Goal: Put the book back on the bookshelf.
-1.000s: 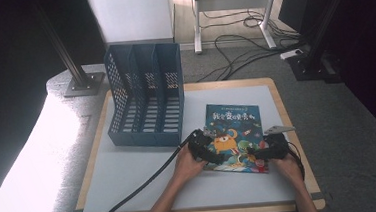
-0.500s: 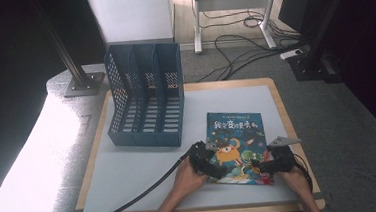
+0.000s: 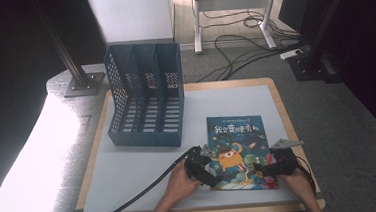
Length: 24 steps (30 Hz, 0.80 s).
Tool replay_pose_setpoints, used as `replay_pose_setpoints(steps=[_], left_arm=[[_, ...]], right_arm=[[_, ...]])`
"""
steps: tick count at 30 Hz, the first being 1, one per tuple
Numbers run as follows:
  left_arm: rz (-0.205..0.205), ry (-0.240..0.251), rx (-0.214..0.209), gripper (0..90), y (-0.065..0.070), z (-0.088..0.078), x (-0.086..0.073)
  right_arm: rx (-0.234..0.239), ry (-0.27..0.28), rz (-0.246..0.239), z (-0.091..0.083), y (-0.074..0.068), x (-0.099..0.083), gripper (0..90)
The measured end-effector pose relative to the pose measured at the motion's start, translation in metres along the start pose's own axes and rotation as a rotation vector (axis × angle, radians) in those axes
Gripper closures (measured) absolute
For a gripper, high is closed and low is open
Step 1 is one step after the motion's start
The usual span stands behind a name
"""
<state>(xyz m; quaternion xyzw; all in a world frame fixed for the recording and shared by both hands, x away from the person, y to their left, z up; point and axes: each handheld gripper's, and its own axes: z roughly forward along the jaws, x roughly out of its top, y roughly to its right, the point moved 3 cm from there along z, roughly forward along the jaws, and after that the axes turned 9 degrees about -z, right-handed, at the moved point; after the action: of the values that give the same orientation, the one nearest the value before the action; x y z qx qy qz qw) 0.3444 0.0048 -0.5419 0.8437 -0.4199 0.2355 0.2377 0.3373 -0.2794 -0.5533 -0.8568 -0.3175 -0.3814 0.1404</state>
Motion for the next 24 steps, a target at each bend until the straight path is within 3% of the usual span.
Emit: replay_pose_setpoints(steps=[1, 6, 10, 14, 24], left_arm=[[-0.011, 0.017, 0.035, 0.0, -0.009, -0.008, -0.006], [-0.025, 0.018, 0.085, 0.0, -0.026, -0.018, -0.020], [0.009, 0.020, 0.123, 0.0, -0.027, -0.015, -0.022], [0.019, 0.056, 0.111, 0.0, -0.026, -0.009, -0.019], [0.044, 0.060, 0.054, 0.0, -0.024, -0.003, -0.012]], right_arm=[[0.001, 0.000, 0.004, -0.001, 0.002, 0.000, 5.0], [-0.002, 0.002, 0.010, 0.000, 0.007, 0.001, 5.9], [-0.011, 0.003, 0.021, 0.002, 0.009, 0.003, 6.2], [-0.006, 0.002, 0.014, 0.005, 0.008, 0.005, 5.0], [-0.008, -0.029, -0.005, 0.019, 0.014, 0.017, 0.0]])
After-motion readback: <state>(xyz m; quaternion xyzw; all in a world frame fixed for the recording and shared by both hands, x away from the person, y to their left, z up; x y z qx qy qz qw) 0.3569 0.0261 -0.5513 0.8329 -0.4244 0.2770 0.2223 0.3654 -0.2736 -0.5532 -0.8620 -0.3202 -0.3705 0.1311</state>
